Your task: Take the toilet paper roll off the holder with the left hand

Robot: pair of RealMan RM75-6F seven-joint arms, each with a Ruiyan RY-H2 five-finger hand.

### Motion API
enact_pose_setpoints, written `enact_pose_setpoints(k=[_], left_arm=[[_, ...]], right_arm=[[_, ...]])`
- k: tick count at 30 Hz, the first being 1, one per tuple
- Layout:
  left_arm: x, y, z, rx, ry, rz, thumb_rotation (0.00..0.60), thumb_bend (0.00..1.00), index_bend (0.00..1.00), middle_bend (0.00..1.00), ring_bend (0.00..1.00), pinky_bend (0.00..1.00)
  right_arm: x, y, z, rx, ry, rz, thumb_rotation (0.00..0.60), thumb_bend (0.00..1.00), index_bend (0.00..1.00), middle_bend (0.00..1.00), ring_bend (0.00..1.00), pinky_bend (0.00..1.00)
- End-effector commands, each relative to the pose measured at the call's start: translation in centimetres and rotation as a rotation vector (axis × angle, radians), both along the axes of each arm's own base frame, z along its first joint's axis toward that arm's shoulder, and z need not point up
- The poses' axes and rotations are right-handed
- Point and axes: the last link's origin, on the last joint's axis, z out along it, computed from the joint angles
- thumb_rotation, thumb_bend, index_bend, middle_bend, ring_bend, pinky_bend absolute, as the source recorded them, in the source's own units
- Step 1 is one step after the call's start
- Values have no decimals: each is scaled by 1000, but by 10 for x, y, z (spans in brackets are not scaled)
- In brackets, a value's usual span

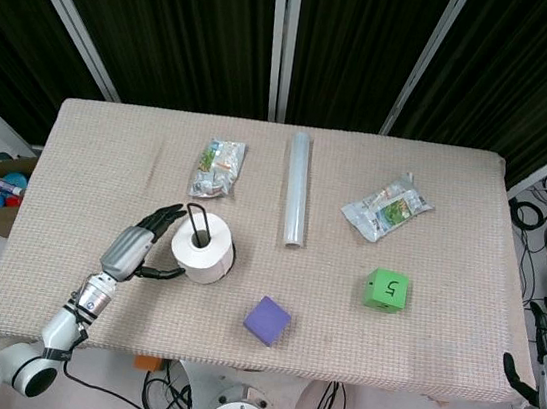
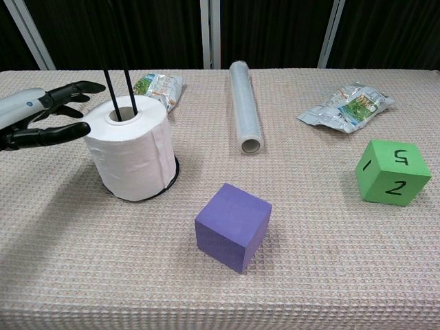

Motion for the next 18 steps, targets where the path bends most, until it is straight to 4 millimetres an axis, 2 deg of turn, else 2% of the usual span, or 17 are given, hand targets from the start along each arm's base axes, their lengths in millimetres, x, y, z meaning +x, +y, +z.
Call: enact_pose_setpoints(k=[1, 12, 18], left_arm=[[0, 1, -4, 32, 22, -11, 158, 30, 0, 0, 0, 135], [5, 2, -10, 41, 23, -16, 161, 30, 0, 0, 0, 135], [10, 3, -22, 36, 43, -18, 158, 30, 0, 0, 0, 135]], right_arm=[[0, 0, 1, -4, 1, 0, 600, 312, 0, 0, 0, 0], [-2, 1, 1, -3, -3, -6, 600, 312, 0, 0, 0, 0], [-4, 2, 2, -6, -5, -8, 600, 313, 0, 0, 0, 0]])
